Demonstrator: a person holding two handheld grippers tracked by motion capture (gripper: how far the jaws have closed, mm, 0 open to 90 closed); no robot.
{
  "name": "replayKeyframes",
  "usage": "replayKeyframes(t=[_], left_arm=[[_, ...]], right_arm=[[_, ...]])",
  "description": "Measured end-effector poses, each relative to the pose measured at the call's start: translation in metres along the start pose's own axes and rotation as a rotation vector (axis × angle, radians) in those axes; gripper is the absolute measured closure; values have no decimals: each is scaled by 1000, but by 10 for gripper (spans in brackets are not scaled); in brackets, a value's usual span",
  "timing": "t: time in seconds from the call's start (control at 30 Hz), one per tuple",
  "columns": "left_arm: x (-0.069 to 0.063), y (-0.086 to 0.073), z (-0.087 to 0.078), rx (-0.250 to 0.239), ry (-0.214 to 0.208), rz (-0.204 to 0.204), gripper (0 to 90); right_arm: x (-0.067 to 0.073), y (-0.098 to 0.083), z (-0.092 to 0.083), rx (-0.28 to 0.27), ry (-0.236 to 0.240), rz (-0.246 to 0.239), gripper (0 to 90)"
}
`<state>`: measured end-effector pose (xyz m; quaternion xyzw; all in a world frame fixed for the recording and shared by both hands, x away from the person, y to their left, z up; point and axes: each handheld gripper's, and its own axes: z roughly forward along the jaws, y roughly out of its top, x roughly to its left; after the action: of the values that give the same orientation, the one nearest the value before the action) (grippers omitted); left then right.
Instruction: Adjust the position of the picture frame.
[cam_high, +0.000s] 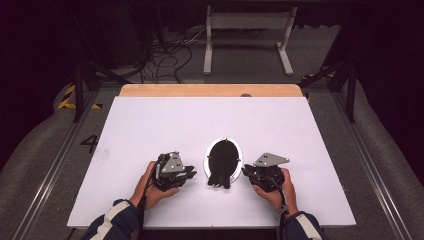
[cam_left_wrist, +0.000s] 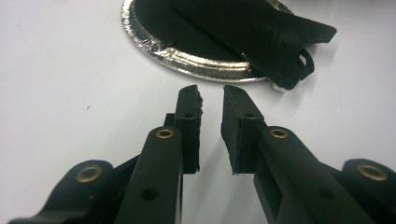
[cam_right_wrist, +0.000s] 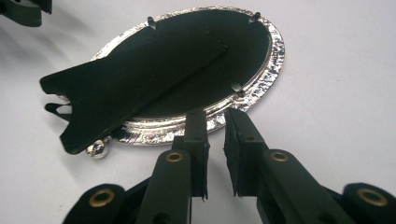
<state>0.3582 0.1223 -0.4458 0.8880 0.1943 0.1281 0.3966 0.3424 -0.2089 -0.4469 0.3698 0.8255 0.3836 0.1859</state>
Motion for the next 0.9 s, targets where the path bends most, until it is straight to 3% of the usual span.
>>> replayKeyframes(t=[0.13,0.3,0.4,0.57,0.73,0.9], left_arm=[[3,-10,-15,-6,16,0,743],[6,-30,-41,-27,31,-42,735],[5,-39,-47,-17,39,-47,737],[3,-45,-55,-20,44,-55,733],[0,-54,-67,-23,70,-67,728],[2,-63,-76,-28,91,-98,721]], right_arm=[[2,-1,-5,-6,28,-13,772],[3,-2,-4,9,9,-22,799],[-2,-1,6,29,-1,-7,878],[-3,4,20,74,-29,-20,900],[-9,6,25,57,-43,1,900],[-12,10,30,55,-48,-17,900]])
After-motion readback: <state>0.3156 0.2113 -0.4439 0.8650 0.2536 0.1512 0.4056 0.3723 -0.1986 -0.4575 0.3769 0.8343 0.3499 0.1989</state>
